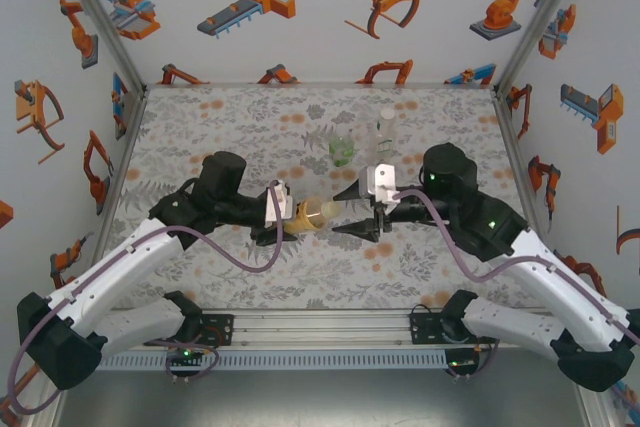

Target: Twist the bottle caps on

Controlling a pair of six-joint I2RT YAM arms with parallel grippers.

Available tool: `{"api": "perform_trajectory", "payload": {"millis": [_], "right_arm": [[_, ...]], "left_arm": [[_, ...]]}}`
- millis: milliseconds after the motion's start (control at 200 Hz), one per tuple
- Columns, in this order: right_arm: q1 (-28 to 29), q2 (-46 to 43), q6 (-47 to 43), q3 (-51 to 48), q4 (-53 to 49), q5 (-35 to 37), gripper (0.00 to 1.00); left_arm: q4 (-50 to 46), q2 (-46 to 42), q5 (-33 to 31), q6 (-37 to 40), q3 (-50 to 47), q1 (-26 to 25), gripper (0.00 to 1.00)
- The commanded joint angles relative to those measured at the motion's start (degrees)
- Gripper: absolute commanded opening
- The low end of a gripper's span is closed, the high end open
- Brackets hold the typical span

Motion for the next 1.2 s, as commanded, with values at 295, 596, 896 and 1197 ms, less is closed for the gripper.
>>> {"api": "perform_trajectory", "payload": {"millis": [295,596,896,1197], "right_arm": [[0.3,1.3,-4.7,2.1,0.8,-1.3,0.45],[0.4,1.3,-4.7,1.8,1.6,-0.6,0.37],[0.4,1.2,-1.8,1.3,2.5,1.9,0.15],[0.4,0.7,19.0,-3.8,13.2,8.8,0.00]], "left_arm": [[-1.8,0.5,2.4,1.6,2.0,-0.2,0.00],[-2.0,0.7,2.4,1.6,2.2,-0.1,0.00],[-2.1,0.7,1.3,1.5,2.3,-0.2,0.00],[-1.3,0.9,-5.4,0.2,2.5,-0.2,0.00]]}}
